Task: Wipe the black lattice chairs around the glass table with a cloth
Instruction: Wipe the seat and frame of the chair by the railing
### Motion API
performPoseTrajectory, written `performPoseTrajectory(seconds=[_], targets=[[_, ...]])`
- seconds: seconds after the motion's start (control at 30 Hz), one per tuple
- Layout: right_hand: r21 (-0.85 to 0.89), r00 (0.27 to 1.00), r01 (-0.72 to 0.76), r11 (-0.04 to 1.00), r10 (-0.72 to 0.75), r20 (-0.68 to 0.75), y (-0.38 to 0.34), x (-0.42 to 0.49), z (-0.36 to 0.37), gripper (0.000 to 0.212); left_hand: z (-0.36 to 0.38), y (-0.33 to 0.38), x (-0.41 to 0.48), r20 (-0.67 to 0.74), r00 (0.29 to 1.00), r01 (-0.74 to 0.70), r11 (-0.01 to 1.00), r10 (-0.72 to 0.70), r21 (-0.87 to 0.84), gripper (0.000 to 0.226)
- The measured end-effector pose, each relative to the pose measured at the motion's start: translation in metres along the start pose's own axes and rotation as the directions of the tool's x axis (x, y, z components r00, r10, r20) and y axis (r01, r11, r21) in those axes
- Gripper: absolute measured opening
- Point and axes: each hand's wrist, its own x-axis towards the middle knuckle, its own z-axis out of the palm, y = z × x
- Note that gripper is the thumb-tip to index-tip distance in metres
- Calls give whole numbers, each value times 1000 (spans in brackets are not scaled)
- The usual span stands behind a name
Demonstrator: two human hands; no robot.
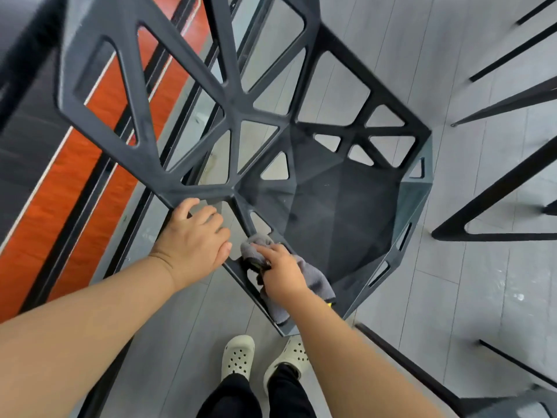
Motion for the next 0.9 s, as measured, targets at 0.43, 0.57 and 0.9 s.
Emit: performPoseTrajectory(seconds=[0.43,0.57,0.9], targets=[[691,968,-57,720,210,-139,-57,-246,-77,50,-170,95,-60,193,962,265,838,-195,-477,69],[818,915,23,575,317,-249,-70,-322,-109,64,-232,119,-71,227,967,249,623,-116,-741,66],[920,812,329,214,433,-391,-96,-464,-152,30,-365,171,-95,116,989,78,330,97,-941,64]])
